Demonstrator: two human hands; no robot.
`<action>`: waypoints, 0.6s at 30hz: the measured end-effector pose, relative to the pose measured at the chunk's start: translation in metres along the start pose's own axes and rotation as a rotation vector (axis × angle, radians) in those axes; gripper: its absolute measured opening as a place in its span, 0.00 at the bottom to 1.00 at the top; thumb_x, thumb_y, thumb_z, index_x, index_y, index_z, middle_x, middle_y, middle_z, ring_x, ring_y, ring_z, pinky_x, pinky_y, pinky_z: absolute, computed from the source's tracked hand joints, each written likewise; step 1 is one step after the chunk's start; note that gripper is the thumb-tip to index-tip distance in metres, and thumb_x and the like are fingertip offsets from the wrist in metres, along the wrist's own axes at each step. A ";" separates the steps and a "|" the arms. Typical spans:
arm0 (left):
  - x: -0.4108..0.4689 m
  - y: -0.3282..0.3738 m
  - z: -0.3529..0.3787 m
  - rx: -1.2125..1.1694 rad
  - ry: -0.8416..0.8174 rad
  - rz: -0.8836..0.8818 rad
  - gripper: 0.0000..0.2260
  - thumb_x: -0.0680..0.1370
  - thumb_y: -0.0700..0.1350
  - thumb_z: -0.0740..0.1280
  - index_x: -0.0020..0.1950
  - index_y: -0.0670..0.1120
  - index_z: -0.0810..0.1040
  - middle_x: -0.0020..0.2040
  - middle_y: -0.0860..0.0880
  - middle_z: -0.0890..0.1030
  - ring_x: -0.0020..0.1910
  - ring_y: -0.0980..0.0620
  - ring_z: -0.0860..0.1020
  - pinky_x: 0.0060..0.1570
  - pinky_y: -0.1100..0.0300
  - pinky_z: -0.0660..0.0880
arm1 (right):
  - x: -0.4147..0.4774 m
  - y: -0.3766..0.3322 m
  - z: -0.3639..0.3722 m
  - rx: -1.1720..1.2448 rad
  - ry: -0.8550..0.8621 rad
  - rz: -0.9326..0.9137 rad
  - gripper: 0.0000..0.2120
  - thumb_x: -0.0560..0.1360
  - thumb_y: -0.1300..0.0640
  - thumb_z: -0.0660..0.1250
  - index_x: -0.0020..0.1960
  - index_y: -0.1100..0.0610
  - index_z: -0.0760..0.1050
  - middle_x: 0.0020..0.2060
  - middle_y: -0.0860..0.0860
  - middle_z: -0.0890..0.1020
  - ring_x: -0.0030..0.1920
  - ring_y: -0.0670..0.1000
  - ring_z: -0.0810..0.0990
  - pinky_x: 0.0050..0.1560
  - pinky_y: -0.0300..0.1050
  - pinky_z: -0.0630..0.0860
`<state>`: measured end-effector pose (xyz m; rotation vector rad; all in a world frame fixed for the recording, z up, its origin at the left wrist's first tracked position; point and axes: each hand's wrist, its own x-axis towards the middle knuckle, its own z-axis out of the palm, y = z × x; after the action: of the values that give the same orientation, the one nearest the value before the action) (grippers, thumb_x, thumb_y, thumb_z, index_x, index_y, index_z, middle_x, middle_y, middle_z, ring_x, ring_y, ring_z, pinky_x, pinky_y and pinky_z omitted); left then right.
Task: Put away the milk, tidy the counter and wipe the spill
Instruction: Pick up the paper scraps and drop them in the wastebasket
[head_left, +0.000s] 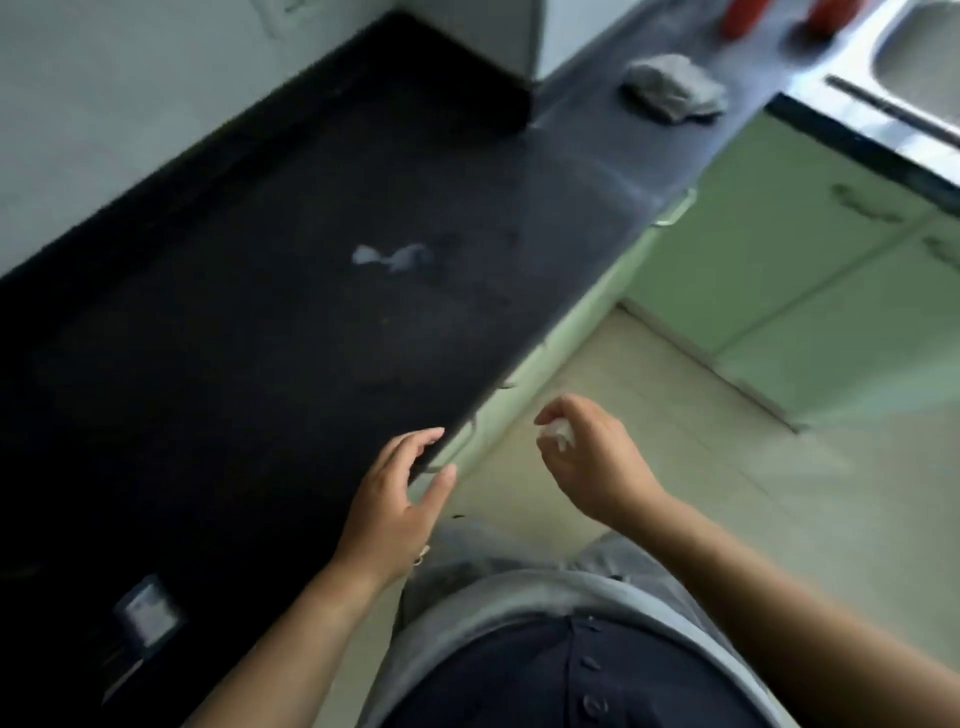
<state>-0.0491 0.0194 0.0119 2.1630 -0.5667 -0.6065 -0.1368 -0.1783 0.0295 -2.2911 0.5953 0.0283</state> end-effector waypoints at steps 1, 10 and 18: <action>0.004 0.011 0.009 0.007 -0.048 0.032 0.23 0.70 0.61 0.59 0.61 0.53 0.74 0.57 0.60 0.74 0.57 0.73 0.69 0.52 0.80 0.62 | -0.015 0.013 -0.010 0.015 0.041 0.037 0.06 0.75 0.59 0.63 0.52 0.55 0.74 0.49 0.49 0.77 0.49 0.49 0.74 0.43 0.30 0.61; -0.002 0.155 0.187 0.175 -0.493 0.404 0.17 0.74 0.54 0.61 0.61 0.52 0.75 0.56 0.58 0.76 0.56 0.61 0.73 0.52 0.80 0.62 | -0.205 0.159 -0.097 0.210 0.430 0.423 0.07 0.77 0.63 0.60 0.53 0.56 0.72 0.44 0.47 0.76 0.42 0.45 0.75 0.39 0.32 0.66; -0.104 0.280 0.405 0.162 -0.891 0.684 0.12 0.77 0.52 0.63 0.59 0.50 0.76 0.54 0.55 0.79 0.54 0.59 0.77 0.50 0.64 0.72 | -0.398 0.260 -0.156 0.253 0.798 0.736 0.06 0.78 0.54 0.62 0.43 0.55 0.71 0.35 0.47 0.75 0.35 0.45 0.71 0.36 0.32 0.65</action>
<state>-0.4235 -0.3171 0.0298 1.5701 -1.7746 -1.1292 -0.6262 -0.2795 0.0442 -1.6642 1.7081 -0.5901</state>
